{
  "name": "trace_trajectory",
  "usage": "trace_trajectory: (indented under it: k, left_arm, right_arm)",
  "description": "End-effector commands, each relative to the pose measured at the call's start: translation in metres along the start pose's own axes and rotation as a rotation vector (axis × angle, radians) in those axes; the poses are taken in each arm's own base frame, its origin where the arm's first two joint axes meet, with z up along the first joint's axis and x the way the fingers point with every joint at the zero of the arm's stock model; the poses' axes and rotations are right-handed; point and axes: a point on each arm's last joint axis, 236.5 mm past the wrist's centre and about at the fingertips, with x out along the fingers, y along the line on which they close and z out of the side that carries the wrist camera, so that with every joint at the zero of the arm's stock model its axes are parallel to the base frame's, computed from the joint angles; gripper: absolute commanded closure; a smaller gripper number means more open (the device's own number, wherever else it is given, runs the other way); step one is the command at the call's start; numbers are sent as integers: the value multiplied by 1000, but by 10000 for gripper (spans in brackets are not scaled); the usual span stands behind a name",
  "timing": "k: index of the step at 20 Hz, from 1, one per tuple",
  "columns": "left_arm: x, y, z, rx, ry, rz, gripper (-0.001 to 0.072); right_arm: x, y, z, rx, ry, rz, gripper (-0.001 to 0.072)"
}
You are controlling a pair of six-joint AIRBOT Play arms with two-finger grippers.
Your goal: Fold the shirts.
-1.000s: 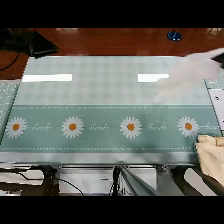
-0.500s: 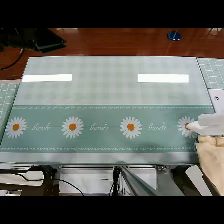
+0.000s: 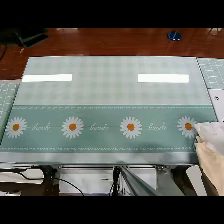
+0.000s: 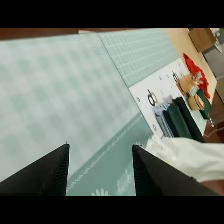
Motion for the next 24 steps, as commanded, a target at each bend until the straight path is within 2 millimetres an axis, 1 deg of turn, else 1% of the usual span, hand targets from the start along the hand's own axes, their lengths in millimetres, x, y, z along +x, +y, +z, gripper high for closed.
trace_trajectory:
  k: [1, 3, 5, 6, 8, 10, 11, 16, 17, 18, 19, 20, 21, 22, 23, 24]
  left_arm:
    - [-22, 25, 22, 36, -101, 75, 238]
    - [-31, 33, 25, 42, -118, 93, 238]
    - [-34, 37, 26, 36, -124, 99, 238]
    - [-35, 39, 26, 34, -124, 101, 239]
    - [-34, 40, 26, 30, -123, 100, 238]
    - [-34, 41, 25, 28, -122, 101, 238]
    - [-34, 41, 25, 28, -122, 100, 239]
    - [-35, 43, 28, 28, -134, 108, 238]
    - [-35, 43, 28, 28, -135, 109, 239]
    - [-35, 43, 28, 28, -134, 108, 238]
    - [-35, 43, 28, 28, -135, 109, 238]
    - [-35, 43, 28, 28, -135, 109, 238]
    - [-35, 44, 28, 29, -134, 114, 238]
    - [-35, 47, 28, 29, -131, 124, 238]
    - [-35, 49, 27, 31, -129, 136, 238]
    - [-34, 52, 27, 34, -130, 148, 238]
  right_arm:
    - [41, -63, -57, -2, 211, -254, 686]
    - [51, -105, -78, 19, 310, -380, 686]
    - [49, -142, -98, 48, 398, -476, 686]
    - [51, -151, -103, 105, 401, -480, 686]
    - [58, -150, -106, 152, 394, -434, 686]
    - [53, -163, -104, 150, 387, -497, 686]
    - [52, -166, -103, 148, 394, -511, 686]
    - [67, -169, -96, 116, 464, -512, 682]
    - [70, -169, -93, 108, 459, -507, 590]
    - [71, -170, -90, 77, 453, -503, 432]
    - [71, -172, -88, 37, 456, -500, 253]
    - [72, -174, -85, 10, 447, -503, 159]
    - [73, -178, -78, -7, 418, -518, 142]
    - [72, -187, -68, -21, 377, -557, 142]
    - [70, -196, -54, -20, 315, -601, 143]
    - [71, -199, -31, 17, 204, -614, 147]
